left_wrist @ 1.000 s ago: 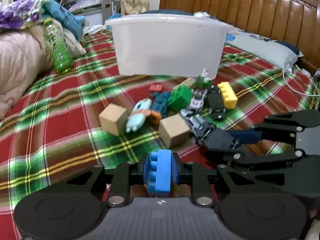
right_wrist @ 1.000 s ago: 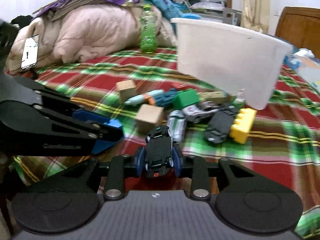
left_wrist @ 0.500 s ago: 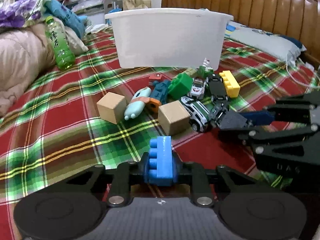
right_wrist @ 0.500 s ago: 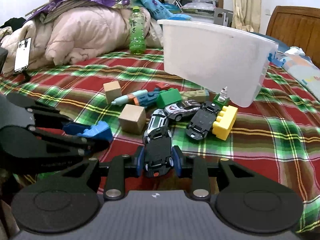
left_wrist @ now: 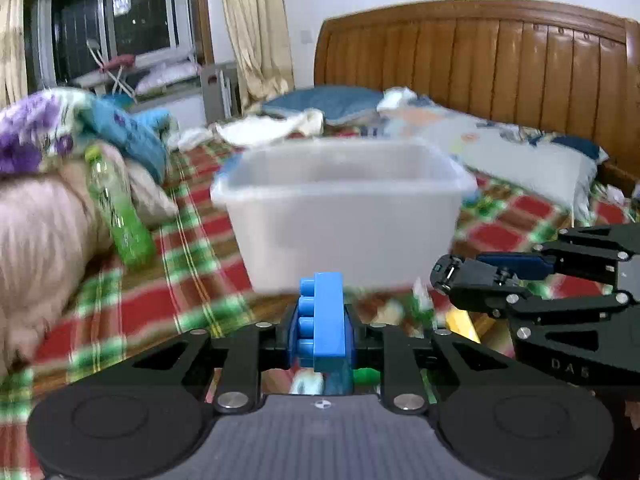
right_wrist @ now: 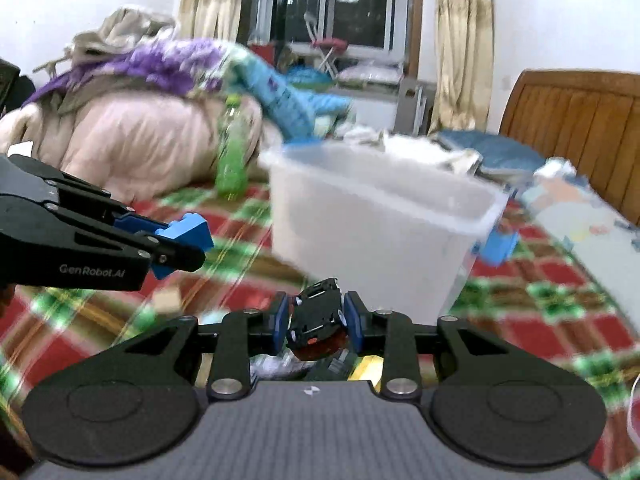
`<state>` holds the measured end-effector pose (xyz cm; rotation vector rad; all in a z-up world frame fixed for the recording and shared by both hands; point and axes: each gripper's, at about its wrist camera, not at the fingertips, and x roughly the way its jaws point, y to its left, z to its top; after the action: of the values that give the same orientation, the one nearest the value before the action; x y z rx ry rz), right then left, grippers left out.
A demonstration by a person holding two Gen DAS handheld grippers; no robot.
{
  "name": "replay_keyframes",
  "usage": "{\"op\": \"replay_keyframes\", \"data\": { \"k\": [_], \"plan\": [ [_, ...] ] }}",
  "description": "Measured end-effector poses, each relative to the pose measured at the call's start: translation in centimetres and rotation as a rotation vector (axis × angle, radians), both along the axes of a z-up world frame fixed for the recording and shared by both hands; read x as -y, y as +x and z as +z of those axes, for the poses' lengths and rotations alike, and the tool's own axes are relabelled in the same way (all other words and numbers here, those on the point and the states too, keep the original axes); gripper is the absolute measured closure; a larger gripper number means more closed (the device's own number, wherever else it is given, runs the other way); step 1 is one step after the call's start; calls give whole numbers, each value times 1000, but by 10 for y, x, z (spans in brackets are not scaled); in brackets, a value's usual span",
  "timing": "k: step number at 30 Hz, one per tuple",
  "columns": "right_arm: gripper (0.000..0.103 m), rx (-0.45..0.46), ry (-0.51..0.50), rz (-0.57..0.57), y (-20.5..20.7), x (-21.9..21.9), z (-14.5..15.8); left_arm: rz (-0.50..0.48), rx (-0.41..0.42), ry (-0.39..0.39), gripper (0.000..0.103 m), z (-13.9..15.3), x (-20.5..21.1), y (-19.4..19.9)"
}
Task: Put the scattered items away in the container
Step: 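Carry the blue brick and dark car over the tub and release both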
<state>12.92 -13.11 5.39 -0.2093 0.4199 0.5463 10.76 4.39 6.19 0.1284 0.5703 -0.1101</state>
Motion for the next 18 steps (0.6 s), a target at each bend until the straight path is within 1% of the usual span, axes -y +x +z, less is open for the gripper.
{"op": "replay_keyframes", "data": {
  "k": [4, 9, 18],
  "plan": [
    [70, 46, 21, -18, 18, 0, 17, -13, 47, 14, 78, 21, 8, 26],
    [70, 60, 49, -46, 47, -1, 29, -18, 78, 2, 78, 38, 15, 62],
    [70, 54, 46, -84, 95, 2, 34, -9, 68, 0, 78, 37, 22, 122]
  ]
}}
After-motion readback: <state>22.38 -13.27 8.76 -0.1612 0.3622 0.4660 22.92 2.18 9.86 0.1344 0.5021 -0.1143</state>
